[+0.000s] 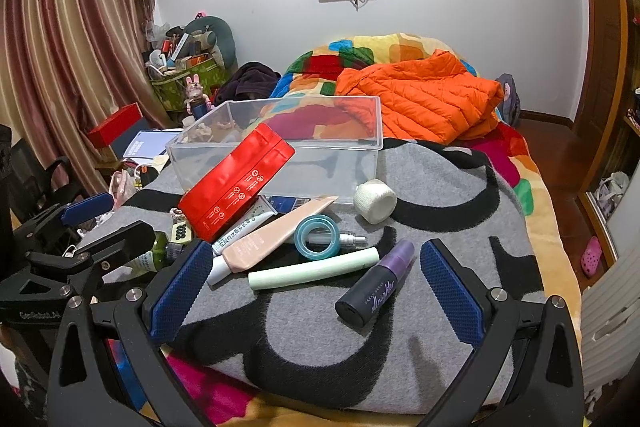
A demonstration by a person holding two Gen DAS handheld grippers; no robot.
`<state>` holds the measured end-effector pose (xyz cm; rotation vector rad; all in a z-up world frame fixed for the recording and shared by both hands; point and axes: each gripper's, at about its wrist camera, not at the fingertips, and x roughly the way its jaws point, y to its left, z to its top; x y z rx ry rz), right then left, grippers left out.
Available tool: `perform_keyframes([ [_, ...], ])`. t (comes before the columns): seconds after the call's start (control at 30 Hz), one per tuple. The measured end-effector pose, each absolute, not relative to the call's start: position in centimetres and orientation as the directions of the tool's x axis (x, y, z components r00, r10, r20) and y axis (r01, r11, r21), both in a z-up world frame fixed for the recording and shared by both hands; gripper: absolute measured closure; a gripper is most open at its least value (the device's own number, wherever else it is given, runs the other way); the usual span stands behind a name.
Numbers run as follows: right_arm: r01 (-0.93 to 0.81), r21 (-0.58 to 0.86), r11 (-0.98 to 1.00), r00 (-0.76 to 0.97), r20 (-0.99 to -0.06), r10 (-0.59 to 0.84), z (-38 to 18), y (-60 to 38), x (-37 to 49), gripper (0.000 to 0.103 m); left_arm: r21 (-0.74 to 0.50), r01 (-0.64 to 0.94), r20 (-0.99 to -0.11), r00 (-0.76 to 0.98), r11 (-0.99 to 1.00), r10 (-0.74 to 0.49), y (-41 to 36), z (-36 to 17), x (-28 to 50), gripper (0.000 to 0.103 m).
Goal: Organize objects
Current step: 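Move both grippers toward the green bottle and purple spray bottle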
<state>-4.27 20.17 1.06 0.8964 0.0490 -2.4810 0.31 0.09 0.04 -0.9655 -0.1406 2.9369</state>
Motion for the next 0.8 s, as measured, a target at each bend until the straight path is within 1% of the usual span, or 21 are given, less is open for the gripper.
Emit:
perform_keyframes([
  [0.8, 0.465, 0.128, -0.876, -0.661, -0.609, -0.439, 1.06, 20.09, -4.20, 0.000, -0.104, -0.016, -0.588, -0.806, -0.994, 0.075, 0.18, 0.16, 0.51, 0.000],
])
